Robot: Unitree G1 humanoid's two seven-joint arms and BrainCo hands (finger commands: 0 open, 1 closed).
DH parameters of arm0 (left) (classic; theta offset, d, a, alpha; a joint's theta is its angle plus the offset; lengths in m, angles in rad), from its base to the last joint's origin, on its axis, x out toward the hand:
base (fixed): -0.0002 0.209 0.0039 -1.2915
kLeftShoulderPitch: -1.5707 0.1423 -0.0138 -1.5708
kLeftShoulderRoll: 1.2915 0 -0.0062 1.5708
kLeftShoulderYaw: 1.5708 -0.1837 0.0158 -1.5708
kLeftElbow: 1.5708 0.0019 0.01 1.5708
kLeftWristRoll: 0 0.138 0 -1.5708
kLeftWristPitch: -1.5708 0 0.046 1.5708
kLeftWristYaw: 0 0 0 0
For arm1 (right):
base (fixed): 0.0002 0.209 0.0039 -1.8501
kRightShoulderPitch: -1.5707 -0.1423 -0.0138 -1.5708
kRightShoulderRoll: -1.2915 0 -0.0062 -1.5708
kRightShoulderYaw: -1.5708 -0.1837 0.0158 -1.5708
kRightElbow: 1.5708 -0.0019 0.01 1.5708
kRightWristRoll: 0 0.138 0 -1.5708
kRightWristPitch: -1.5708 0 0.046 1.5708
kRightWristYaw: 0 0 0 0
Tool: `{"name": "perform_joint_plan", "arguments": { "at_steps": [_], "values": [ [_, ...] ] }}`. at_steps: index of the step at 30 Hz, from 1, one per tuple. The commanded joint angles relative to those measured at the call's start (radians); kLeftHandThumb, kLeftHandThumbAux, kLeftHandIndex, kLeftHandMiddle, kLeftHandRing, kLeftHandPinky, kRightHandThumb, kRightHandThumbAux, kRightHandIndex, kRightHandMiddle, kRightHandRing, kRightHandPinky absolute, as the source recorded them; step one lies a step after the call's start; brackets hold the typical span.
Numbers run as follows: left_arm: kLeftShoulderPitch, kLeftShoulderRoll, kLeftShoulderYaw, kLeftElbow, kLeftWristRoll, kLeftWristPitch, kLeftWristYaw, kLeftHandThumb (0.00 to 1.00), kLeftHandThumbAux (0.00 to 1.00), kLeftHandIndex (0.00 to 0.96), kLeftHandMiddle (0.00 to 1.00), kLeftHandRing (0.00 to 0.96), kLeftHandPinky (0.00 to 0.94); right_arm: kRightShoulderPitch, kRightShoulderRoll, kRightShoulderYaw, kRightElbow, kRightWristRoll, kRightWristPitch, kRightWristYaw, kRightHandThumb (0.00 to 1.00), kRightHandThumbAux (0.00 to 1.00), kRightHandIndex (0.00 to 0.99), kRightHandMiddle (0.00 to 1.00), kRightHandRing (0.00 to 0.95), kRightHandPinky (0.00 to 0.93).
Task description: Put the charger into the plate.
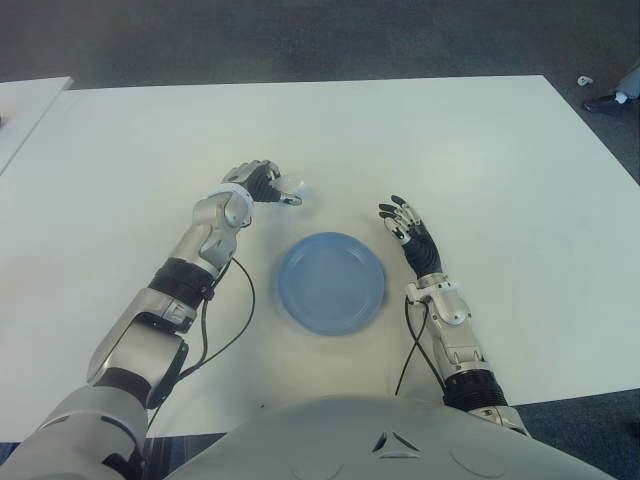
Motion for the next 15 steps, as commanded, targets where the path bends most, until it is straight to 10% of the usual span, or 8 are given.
{"name": "perform_joint_plan", "arguments": {
  "at_steps": [1,15],
  "values": [
    [0.020,-0.001,0.010,-0.013,-0.017,0.004,-0.018,0.747,0.693,0.445,0.810,0.829,0.831,0.017,-0.001,-0.002,0.022,0.001,0.038,0.003,0.000,0.404,0.093,0.223,0.184,0.089],
    [0.064,0.048,0.103,-0.431,-0.035,0.123,-0.155,0.746,0.693,0.444,0.822,0.838,0.847,0.011,0.004,-0.001,0.024,-0.002,0.051,-0.003,0.000,0.401,0.087,0.217,0.178,0.083]
  ]
}}
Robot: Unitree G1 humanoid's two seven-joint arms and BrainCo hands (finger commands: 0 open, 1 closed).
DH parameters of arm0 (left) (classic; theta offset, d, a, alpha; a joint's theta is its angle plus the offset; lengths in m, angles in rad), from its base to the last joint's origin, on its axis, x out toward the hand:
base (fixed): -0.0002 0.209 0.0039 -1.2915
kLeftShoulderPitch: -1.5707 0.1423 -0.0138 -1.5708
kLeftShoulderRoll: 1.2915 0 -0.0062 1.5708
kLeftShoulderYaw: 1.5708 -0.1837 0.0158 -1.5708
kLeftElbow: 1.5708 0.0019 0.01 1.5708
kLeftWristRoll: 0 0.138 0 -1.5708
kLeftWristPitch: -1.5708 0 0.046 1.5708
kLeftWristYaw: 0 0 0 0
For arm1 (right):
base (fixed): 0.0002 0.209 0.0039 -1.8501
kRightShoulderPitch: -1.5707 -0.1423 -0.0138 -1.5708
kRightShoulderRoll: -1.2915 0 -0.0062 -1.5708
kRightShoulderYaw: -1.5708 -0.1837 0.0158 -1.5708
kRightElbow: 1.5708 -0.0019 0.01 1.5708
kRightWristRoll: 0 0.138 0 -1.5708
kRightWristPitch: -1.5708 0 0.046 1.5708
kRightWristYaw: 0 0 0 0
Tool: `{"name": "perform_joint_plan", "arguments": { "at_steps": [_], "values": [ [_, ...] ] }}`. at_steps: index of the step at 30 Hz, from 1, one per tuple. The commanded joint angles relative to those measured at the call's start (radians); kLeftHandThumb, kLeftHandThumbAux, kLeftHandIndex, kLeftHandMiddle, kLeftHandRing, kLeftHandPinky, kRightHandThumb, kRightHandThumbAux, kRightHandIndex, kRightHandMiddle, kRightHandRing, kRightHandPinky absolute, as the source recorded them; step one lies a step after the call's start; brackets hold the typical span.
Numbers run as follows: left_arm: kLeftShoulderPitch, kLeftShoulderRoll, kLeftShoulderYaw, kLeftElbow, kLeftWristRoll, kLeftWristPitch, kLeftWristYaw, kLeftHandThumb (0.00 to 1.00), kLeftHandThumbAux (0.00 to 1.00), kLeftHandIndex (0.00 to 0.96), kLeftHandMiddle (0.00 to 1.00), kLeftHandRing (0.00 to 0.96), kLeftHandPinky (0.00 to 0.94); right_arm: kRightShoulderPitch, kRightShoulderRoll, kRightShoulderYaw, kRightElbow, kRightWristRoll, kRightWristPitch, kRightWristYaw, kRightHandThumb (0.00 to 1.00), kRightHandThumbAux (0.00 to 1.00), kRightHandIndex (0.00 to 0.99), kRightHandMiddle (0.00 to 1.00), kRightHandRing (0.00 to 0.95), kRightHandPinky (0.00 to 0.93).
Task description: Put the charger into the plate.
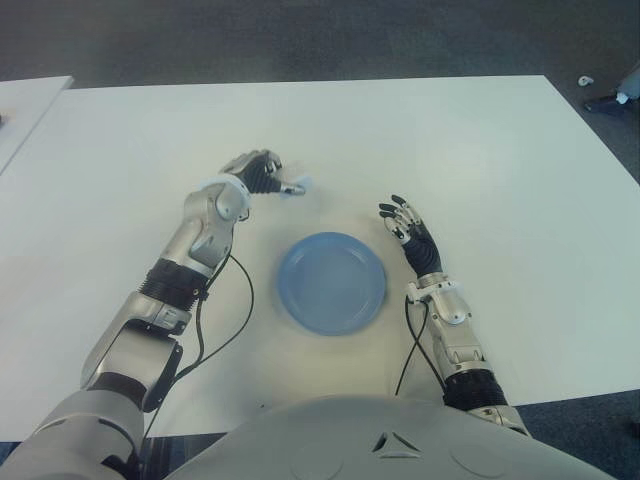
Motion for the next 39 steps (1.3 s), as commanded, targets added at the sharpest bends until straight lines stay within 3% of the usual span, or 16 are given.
{"name": "perform_joint_plan", "arguments": {
  "at_steps": [1,7,12,23,39],
  "values": [
    [0.053,0.013,0.040,-0.187,-0.009,0.055,-0.048,0.746,0.694,0.444,0.825,0.840,0.848,0.014,0.003,-0.001,0.024,-0.002,0.037,-0.003,0.000,0.397,0.087,0.217,0.178,0.086],
    [0.119,0.021,0.056,-0.362,-0.002,0.095,-0.083,0.748,0.694,0.444,0.834,0.845,0.852,0.012,0.008,0.003,0.021,-0.006,0.043,-0.008,0.000,0.385,0.088,0.214,0.178,0.093],
    [0.185,0.036,0.065,-0.460,-0.002,0.063,-0.086,0.748,0.695,0.443,0.844,0.849,0.858,0.010,0.013,0.005,0.021,-0.009,0.046,-0.016,0.000,0.379,0.085,0.210,0.176,0.096],
    [0.361,0.071,0.114,-0.556,-0.041,-0.116,-0.042,0.749,0.695,0.443,0.869,0.865,0.859,0.001,0.019,0.009,0.029,-0.012,0.044,-0.025,0.000,0.377,0.083,0.215,0.184,0.110],
    [0.494,0.056,0.138,-0.543,-0.034,-0.292,0.027,0.751,0.694,0.443,0.869,0.860,0.850,-0.008,0.021,0.012,0.033,-0.017,0.062,-0.026,0.000,0.391,0.093,0.225,0.192,0.104]
  ]
}}
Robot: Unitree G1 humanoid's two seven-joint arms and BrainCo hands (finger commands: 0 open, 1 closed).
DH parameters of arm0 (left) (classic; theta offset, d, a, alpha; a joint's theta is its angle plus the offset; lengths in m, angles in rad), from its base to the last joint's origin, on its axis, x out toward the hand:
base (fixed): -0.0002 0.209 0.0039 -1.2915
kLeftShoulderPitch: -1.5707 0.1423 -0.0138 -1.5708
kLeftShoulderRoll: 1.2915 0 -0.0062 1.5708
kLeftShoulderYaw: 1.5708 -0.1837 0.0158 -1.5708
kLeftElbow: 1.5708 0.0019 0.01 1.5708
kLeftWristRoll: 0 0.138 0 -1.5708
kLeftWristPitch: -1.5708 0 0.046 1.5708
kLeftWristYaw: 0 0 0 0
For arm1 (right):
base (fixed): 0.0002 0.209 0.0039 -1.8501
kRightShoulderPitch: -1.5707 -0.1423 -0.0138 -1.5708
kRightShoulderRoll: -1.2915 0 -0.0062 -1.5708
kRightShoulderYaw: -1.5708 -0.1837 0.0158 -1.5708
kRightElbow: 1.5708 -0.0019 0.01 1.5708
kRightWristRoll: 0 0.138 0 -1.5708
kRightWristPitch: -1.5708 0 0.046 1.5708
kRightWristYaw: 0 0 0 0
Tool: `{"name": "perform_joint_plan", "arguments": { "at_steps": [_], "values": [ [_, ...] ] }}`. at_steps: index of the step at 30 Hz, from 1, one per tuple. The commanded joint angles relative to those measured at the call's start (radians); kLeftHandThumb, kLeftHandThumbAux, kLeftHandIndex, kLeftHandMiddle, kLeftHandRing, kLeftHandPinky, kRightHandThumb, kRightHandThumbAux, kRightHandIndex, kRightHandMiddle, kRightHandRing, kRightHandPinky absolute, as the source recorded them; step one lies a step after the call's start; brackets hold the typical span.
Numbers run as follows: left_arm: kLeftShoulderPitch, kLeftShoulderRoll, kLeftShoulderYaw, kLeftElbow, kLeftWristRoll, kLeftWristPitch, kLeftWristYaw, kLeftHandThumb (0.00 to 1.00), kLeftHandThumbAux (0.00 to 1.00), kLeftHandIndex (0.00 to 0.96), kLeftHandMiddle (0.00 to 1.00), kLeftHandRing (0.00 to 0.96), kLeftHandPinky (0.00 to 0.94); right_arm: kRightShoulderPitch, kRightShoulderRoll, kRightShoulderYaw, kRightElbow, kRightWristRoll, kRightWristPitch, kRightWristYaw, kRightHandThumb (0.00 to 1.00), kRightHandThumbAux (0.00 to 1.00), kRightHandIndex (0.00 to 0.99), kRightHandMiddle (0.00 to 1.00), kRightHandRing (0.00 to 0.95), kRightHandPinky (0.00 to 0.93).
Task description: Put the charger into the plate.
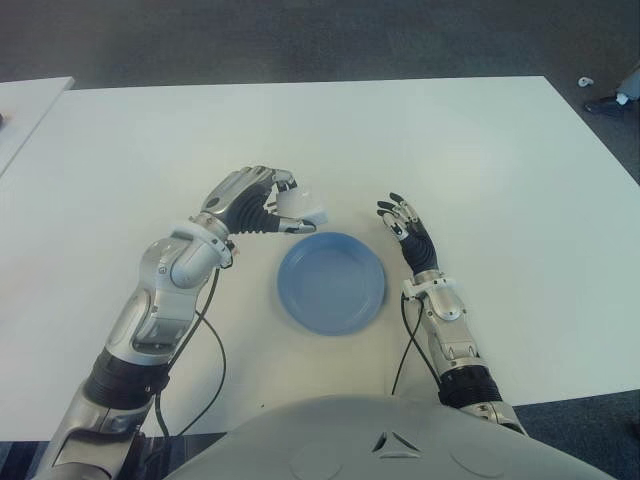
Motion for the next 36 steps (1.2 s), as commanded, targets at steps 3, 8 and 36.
{"name": "perform_joint_plan", "arguments": {
  "at_steps": [3,8,36],
  "values": [
    [0.065,-0.013,-0.014,0.025,0.016,-0.082,0.059,0.751,0.694,0.443,0.870,0.861,0.854,0.010,0.001,0.003,0.026,-0.007,0.042,0.001,0.000,0.401,0.093,0.227,0.192,0.100],
    [0.095,-0.023,-0.043,0.048,0.060,-0.117,0.092,0.751,0.694,0.443,0.872,0.863,0.854,0.007,0.004,0.003,0.028,-0.008,0.041,-0.003,0.000,0.409,0.092,0.226,0.191,0.096],
    [0.193,-0.099,-0.144,0.191,0.205,-0.151,0.218,0.748,0.694,0.443,0.852,0.843,0.836,0.001,0.020,0.005,0.029,-0.006,0.045,-0.003,0.000,0.417,0.080,0.228,0.196,0.090]
  ]
}}
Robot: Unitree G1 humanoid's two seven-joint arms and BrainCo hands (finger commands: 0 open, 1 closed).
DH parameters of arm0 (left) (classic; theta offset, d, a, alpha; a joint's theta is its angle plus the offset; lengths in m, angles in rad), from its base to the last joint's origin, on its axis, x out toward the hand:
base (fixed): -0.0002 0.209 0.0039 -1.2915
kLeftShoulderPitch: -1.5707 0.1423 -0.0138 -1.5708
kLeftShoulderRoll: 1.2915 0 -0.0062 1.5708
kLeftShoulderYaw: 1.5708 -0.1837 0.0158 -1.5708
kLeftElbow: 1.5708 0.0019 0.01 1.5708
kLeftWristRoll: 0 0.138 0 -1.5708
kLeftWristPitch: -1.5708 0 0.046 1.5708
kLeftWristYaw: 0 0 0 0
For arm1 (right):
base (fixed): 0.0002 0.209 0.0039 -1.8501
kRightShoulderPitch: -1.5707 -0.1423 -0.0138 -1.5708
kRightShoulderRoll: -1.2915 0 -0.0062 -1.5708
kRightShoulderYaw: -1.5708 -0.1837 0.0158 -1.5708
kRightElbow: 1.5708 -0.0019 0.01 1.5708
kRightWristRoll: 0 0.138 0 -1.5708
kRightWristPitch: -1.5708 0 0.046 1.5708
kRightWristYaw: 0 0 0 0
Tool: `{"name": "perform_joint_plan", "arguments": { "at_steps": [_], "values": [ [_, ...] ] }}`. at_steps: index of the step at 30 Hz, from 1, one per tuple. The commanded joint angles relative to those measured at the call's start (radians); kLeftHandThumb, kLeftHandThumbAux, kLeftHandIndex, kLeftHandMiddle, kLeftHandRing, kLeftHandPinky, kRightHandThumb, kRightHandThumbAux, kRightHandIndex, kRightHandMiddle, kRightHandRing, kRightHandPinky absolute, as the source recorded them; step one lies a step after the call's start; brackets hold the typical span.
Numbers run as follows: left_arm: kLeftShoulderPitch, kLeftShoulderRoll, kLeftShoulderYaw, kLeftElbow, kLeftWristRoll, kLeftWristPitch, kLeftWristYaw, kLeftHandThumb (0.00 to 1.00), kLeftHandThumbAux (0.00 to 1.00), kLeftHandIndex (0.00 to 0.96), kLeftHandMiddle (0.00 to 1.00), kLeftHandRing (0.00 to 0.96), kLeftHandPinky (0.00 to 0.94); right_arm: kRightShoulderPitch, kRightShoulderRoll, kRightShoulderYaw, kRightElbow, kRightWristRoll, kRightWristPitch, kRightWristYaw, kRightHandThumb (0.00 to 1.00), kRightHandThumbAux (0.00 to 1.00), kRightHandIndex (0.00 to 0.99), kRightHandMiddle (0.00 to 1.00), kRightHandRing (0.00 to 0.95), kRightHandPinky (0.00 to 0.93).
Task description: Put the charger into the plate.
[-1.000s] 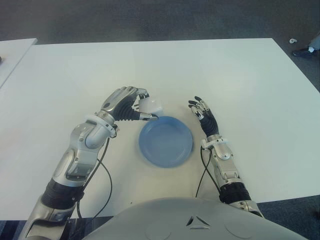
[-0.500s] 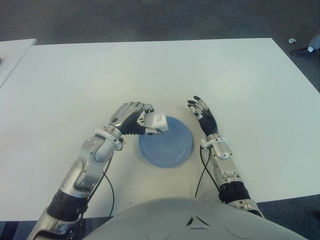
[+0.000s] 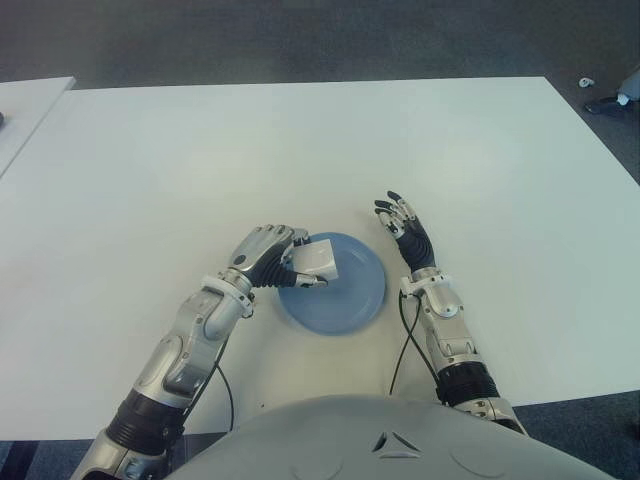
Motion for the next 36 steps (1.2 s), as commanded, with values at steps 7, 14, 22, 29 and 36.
{"name": "perform_joint_plan", "arguments": {
  "at_steps": [7,14,22,29,36],
  "values": [
    [0.009,-0.026,-0.026,0.041,0.038,0.004,0.034,0.745,0.694,0.443,0.847,0.838,0.819,0.022,0.008,0.004,0.008,-0.003,0.048,-0.005,0.000,0.426,0.084,0.235,0.201,0.093],
    [0.004,-0.034,-0.038,0.052,0.043,0.007,0.030,0.746,0.695,0.443,0.850,0.842,0.837,0.023,0.012,0.009,-0.003,-0.007,0.058,-0.009,0.000,0.434,0.087,0.239,0.201,0.092],
    [0.005,-0.035,-0.047,0.064,0.054,-0.001,0.038,0.745,0.695,0.443,0.850,0.840,0.822,0.029,0.016,0.013,-0.016,-0.010,0.066,-0.017,0.000,0.436,0.087,0.233,0.192,0.088],
    [-0.001,-0.035,-0.060,0.092,0.090,-0.030,0.104,0.740,0.694,0.443,0.827,0.816,0.777,0.031,0.019,0.018,-0.025,-0.010,0.075,-0.021,0.000,0.428,0.082,0.232,0.195,0.091],
    [-0.027,-0.003,-0.090,0.141,0.159,-0.088,0.186,0.533,0.523,0.286,0.529,0.505,0.449,0.033,0.019,0.020,-0.030,-0.008,0.082,-0.022,0.000,0.418,0.074,0.230,0.195,0.083]
  ]
}}
